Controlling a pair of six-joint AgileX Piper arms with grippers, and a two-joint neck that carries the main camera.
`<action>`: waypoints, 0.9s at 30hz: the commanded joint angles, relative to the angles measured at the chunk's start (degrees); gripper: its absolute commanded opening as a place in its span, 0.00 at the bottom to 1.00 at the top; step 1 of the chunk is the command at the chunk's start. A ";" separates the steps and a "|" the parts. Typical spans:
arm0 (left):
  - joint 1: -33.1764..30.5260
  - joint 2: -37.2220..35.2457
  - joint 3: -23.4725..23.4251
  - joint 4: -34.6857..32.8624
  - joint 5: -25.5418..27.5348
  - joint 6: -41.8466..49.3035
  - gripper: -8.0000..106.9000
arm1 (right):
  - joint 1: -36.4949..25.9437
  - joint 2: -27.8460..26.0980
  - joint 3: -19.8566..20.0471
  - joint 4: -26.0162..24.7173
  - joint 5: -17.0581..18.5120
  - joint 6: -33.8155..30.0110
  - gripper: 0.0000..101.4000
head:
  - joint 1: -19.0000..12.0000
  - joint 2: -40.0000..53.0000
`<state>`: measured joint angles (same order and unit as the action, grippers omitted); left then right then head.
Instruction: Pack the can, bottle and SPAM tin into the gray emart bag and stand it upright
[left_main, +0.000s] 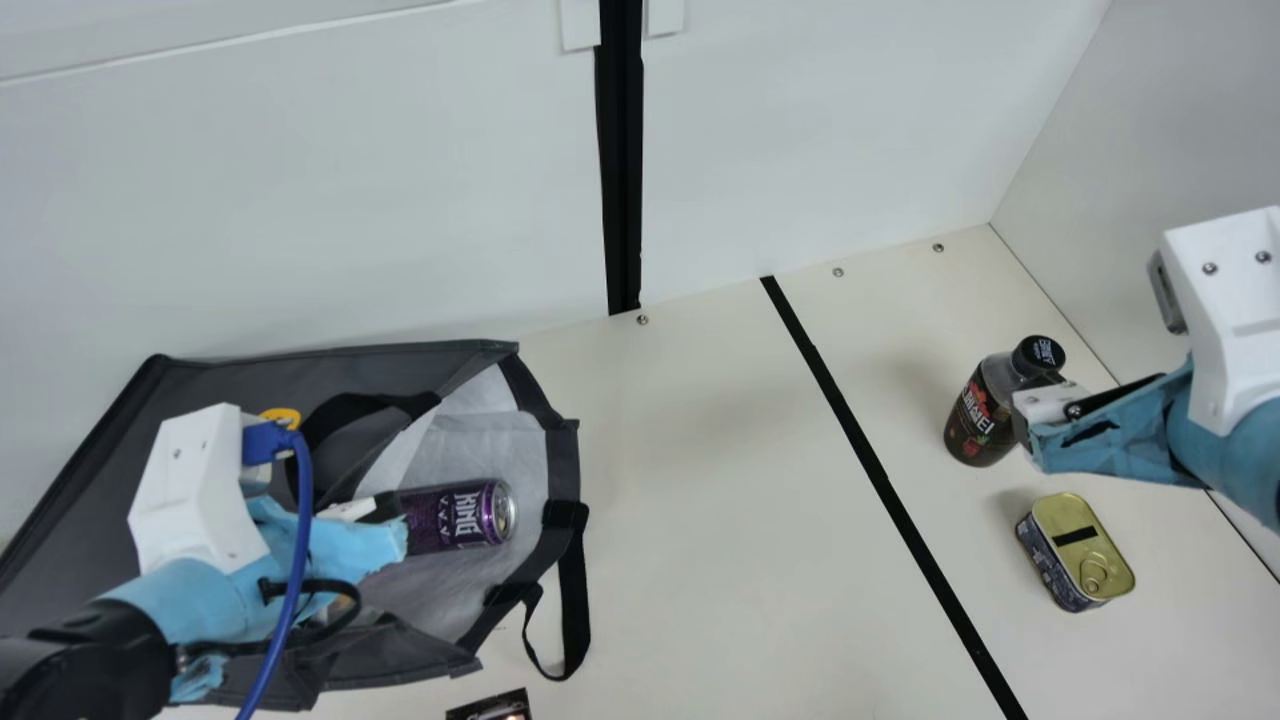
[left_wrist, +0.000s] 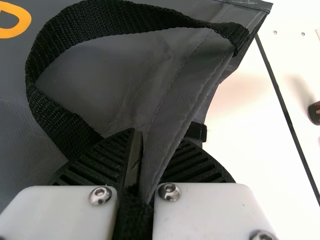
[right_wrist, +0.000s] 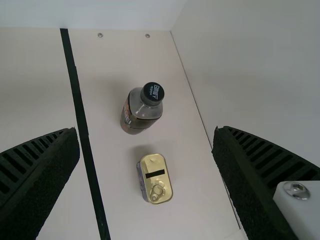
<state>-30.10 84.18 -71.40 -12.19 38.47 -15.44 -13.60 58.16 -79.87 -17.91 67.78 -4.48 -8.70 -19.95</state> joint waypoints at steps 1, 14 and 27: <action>0.00 0.00 0.00 0.00 0.00 0.00 0.00 | 0.01 -0.26 -0.07 -0.39 0.73 0.11 0.94 | -1.30 -0.05; 0.00 0.00 0.00 0.00 0.00 0.00 0.00 | -1.50 -1.91 0.78 -0.34 2.12 0.01 0.94 | -1.30 -0.05; 0.00 0.00 0.00 0.00 0.00 0.00 0.00 | -5.07 0.03 1.29 1.56 2.02 -2.48 0.94 | -1.30 -0.05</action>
<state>-30.10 84.18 -71.40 -12.19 38.47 -15.44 -18.44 57.92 -78.49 -16.50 69.92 -6.82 -8.70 -19.95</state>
